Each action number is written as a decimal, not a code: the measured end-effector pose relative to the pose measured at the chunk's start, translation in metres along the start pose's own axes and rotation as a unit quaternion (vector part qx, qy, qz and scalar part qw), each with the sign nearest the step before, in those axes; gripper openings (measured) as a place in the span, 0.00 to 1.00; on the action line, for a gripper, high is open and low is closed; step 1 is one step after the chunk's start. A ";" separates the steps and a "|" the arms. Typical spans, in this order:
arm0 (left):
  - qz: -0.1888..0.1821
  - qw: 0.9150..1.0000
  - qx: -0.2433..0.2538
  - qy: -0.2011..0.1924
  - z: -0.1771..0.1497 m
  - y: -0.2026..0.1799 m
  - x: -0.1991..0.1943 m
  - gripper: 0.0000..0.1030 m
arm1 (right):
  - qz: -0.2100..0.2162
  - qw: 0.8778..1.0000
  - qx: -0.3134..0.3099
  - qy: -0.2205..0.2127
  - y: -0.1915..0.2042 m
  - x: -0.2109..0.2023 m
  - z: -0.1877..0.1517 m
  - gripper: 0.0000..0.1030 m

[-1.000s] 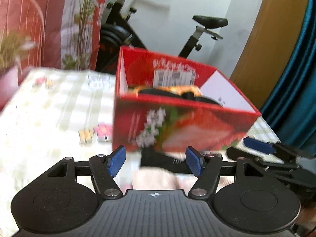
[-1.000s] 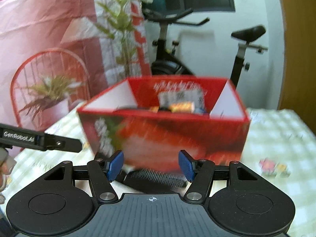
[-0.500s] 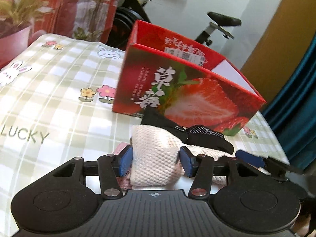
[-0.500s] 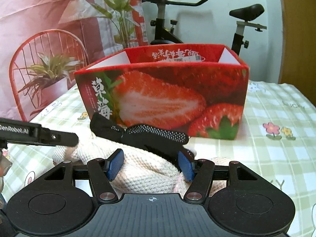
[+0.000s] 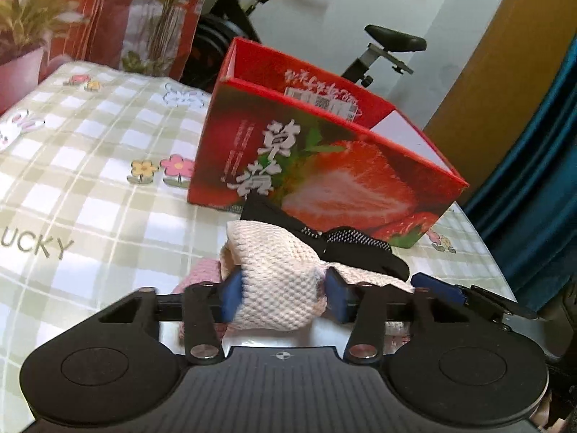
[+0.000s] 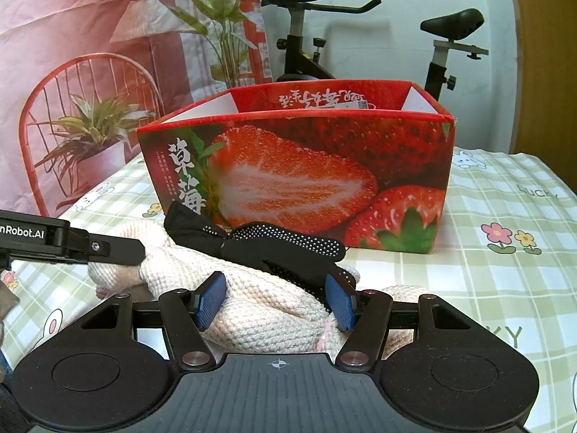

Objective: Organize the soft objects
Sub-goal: 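Close the left tool on the cream knit towel while the right tool grips its other end, then lift the towel with both tools and carry it over the box, then lower the towel into the box and open both tools, then move both tools down to the white bag beside the box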

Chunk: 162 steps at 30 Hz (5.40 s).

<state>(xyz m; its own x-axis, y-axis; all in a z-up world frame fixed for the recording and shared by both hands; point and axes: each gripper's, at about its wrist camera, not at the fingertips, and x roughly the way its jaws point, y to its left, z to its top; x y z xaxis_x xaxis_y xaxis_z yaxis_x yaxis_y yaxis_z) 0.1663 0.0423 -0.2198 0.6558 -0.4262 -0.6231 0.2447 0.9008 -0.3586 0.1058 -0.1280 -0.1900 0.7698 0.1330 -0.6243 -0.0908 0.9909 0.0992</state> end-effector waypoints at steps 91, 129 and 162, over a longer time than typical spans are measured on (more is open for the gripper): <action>0.006 0.996 0.064 -0.058 0.186 -0.027 0.054 0.19 | -0.043 0.992 -0.078 -0.090 -0.065 0.052 0.212 0.13; 0.023 0.990 0.138 -0.020 0.166 -0.053 0.038 1.00 | -0.033 0.994 -0.095 -0.040 -0.062 0.034 0.191 1.00; 0.032 0.995 0.096 0.000 0.067 -0.018 -0.019 1.00 | -0.034 0.998 -0.017 -0.050 -0.044 -0.018 0.084 1.00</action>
<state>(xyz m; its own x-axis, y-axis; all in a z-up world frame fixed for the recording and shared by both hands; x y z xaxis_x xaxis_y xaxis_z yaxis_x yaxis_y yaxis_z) 0.1978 0.0399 -0.1552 0.6747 -0.3667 -0.6405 0.3335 0.9257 -0.1785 0.1491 -0.1760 -0.1178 0.8340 0.0636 -0.5481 -0.0552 0.9980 0.0317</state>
